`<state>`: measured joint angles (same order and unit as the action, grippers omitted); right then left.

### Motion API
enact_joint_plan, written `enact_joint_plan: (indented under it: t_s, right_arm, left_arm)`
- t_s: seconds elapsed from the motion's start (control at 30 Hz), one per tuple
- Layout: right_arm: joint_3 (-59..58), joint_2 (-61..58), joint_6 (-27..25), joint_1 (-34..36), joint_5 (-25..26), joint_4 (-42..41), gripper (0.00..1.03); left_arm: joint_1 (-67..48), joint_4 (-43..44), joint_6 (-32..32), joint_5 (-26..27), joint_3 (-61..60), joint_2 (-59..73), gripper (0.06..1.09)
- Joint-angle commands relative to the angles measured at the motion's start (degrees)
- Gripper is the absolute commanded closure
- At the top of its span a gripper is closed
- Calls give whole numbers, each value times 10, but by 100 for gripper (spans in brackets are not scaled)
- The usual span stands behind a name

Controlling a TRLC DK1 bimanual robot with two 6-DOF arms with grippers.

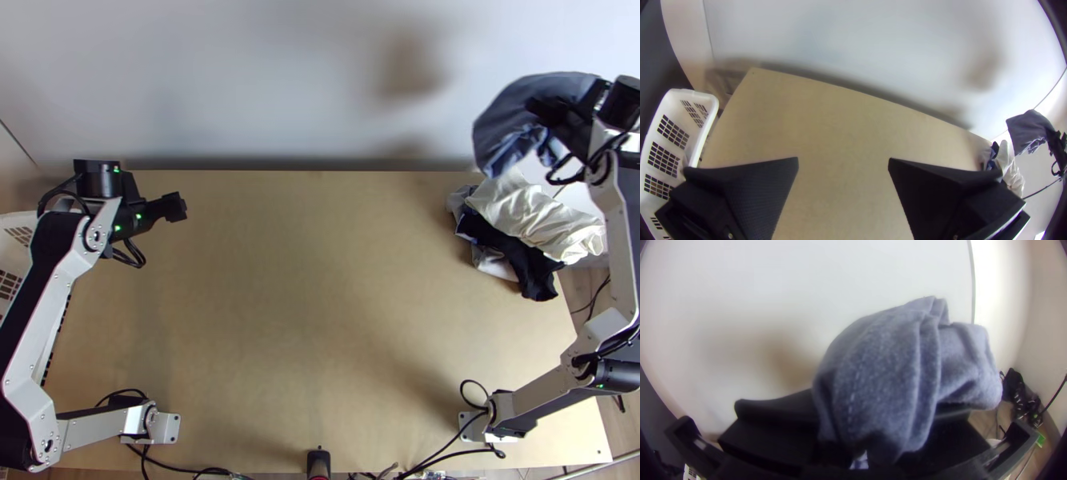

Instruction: Fold the t-shirt

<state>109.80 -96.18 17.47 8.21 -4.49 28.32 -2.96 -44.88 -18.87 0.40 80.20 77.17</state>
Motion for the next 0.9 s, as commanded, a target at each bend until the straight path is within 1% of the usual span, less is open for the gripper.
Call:
enact_joint_plan:
  t_s: [0.0, 0.27, 0.5, 0.77, 0.87]
  right_arm:
    - [-12, 17, -12, 48, -3, 40, 100]
    - [-82, 38, -15, 66, -3, 39, 100]
    - [-120, 45, -12, 58, -4, 25, 100]
    - [-156, 11, -17, 48, -3, -22, 100]
    - [-200, -3, -56, 48, -3, -88, 100]
  left_arm:
    - [-14, 1, -2, -1, -7, 0, 10]
    - [-25, 1, -8, -1, -8, 1, 10]
    - [-26, 1, -8, -1, -11, 0, 10]
    - [-26, 3, -9, -1, -35, -1, 10]
    - [-26, 6, -9, -1, -38, -1, 10]
